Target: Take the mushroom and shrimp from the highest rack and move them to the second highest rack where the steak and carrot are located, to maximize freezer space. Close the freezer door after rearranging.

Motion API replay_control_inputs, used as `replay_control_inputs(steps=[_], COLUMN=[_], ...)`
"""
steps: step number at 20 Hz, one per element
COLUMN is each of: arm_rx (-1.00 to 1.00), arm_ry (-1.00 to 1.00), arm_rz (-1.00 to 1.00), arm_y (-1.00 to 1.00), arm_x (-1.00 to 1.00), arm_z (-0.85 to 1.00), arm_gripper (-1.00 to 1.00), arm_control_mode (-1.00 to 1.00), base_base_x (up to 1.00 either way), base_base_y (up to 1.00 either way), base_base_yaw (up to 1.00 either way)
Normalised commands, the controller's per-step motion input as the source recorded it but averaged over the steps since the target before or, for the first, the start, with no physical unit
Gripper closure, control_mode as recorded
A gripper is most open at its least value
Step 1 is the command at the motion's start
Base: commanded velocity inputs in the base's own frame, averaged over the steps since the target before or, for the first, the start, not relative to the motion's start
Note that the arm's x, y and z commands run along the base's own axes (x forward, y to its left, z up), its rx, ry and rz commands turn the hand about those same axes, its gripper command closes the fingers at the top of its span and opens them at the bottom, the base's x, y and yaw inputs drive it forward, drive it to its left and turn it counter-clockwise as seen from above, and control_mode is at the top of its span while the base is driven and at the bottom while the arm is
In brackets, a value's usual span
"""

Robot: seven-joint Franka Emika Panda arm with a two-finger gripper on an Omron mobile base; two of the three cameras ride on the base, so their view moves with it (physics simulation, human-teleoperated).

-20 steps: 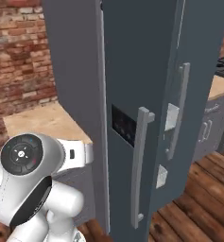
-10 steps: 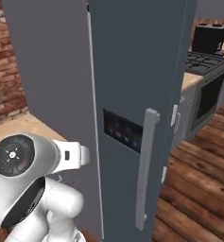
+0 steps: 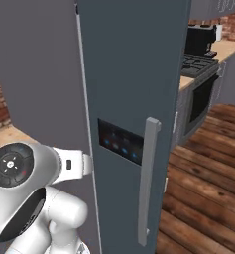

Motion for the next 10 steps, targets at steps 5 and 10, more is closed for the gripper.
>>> replay_control_inputs(steps=[5, 10], arm_rx=[0.00, 0.00], arm_ry=[0.00, 0.00], arm_rz=[0.00, 0.00], arm_y=[0.00, 0.00], arm_x=[0.00, 0.00], arm_z=[0.00, 0.00], arm_gripper=[-1.00, -1.00], arm_control_mode=[1.00, 1.00], base_base_x=[0.59, 0.46], base_base_y=[0.03, -0.04], base_base_yaw=[-0.02, 0.00])
